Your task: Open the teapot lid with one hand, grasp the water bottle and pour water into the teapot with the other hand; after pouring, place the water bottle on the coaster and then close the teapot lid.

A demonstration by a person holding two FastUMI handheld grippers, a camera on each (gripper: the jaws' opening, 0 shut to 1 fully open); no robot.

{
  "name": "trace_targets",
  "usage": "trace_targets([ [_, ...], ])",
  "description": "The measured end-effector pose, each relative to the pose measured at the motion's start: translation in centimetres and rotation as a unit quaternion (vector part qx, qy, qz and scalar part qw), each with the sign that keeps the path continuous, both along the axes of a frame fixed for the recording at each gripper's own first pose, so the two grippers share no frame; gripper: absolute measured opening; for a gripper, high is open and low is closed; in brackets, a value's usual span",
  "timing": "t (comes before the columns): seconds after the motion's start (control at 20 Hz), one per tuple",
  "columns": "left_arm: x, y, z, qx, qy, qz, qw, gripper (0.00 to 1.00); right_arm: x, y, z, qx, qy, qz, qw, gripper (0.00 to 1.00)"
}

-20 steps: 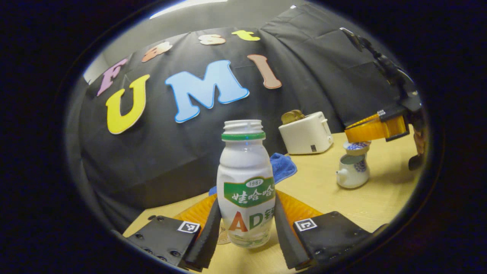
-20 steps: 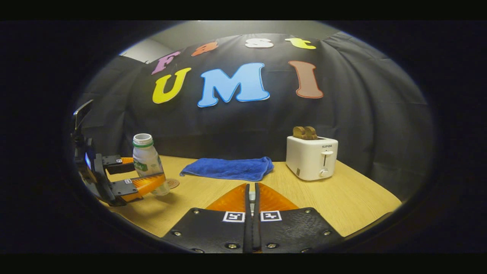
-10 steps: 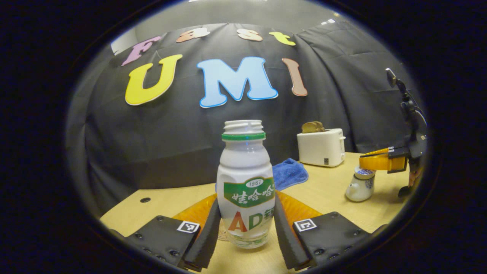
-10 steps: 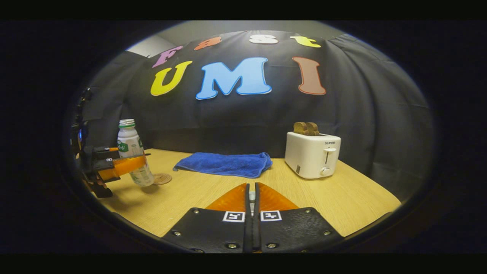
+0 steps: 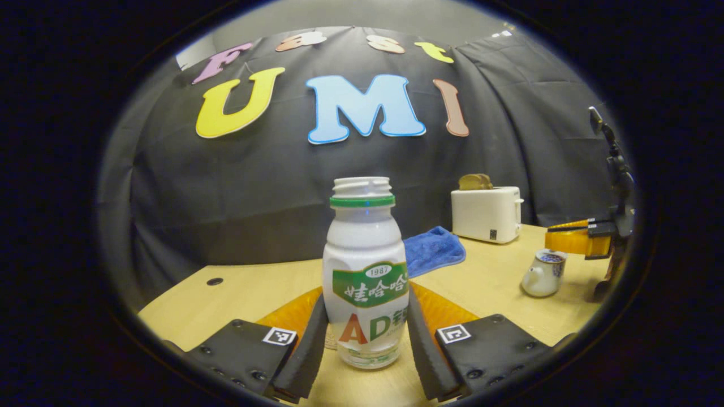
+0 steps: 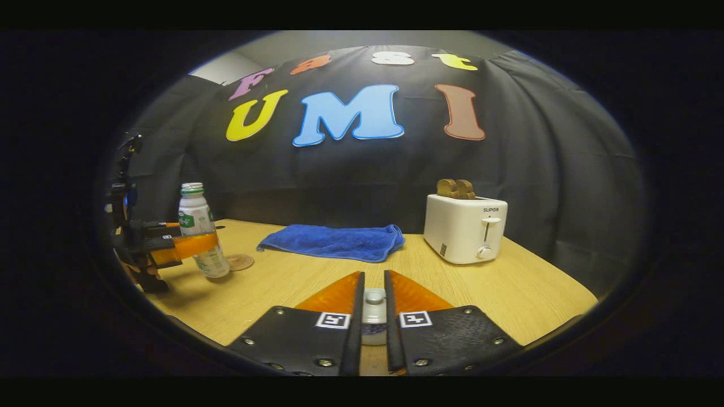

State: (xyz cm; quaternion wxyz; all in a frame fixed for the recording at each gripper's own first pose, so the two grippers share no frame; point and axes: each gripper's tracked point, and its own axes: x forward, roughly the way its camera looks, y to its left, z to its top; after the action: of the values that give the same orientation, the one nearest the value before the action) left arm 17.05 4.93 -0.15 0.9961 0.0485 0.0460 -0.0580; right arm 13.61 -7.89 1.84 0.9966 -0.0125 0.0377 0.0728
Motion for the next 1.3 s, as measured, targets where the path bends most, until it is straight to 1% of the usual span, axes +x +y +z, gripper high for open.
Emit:
trace_targets([
  [0.05, -0.1, 0.0, 0.0, -0.004, 0.0, 0.0, 1.0, 0.76, -0.7, -0.1, 1.3, 0.004, -0.022, 0.0, 1.0, 0.39],
  [0.1, -0.1, 0.0, 0.2, -0.009, -0.002, -0.001, 1.0, 0.76, -1.3, -0.2, 2.6, 0.009, -0.044, -0.002, 0.999, 0.54],
  [0.15, -0.1, 0.0, 0.2, -0.01, -0.004, -0.001, 1.0, 0.75, -1.8, -0.2, 3.3, 0.017, -0.063, -0.006, 0.998, 0.75],
  [0.25, 0.2, 0.6, 0.6, 0.001, -0.01, 0.005, 1.0, 0.75, -2.0, 0.7, 3.5, 0.026, -0.071, 0.001, 0.997, 0.76],
  [0.35, 0.5, 1.4, 1.0, 0.006, -0.018, 0.018, 1.0, 0.75, -2.1, 1.6, 2.6, 0.021, -0.055, 0.012, 0.998, 0.76],
  [0.45, 0.9, 1.3, 0.8, 0.008, -0.02, 0.017, 1.0, 0.76, -2.6, 2.6, 2.9, 0.023, -0.053, 0.029, 0.998, 0.76],
  [0.65, 2.4, 2.7, 0.1, 0.026, -0.004, 0.025, 0.999, 0.76, -2.7, 2.7, 3.2, 0.007, -0.06, 0.024, 0.998, 0.76],
  [0.7, 2.9, 3.3, -0.2, 0.03, -0.002, 0.03, 0.999, 0.81, -2.6, 2.7, 3.1, 0.008, -0.057, 0.024, 0.998, 0.76],
  [0.85, 4.3, 4.2, -0.5, 0.014, 0.005, 0.031, 0.999, 0.82, -2.5, 2.7, 2.6, 0.005, -0.051, 0.023, 0.998, 0.76],
  [1.0, 5.7, 4.4, -0.1, -0.011, -0.001, 0.026, 1.0, 0.82, -2.4, 2.8, 2.5, -0.003, -0.048, 0.023, 0.999, 0.76],
  [1.15, 6.9, 4.8, -1.0, -0.01, 0.009, 0.032, 0.999, 0.82, -2.4, 2.7, 2.3, -0.006, -0.048, 0.022, 0.999, 0.76],
  [1.3, 7.4, 4.4, -0.9, -0.016, 0.007, 0.027, 0.999, 0.82, -2.3, 2.6, 2.3, -0.005, -0.046, 0.02, 0.999, 0.76],
])
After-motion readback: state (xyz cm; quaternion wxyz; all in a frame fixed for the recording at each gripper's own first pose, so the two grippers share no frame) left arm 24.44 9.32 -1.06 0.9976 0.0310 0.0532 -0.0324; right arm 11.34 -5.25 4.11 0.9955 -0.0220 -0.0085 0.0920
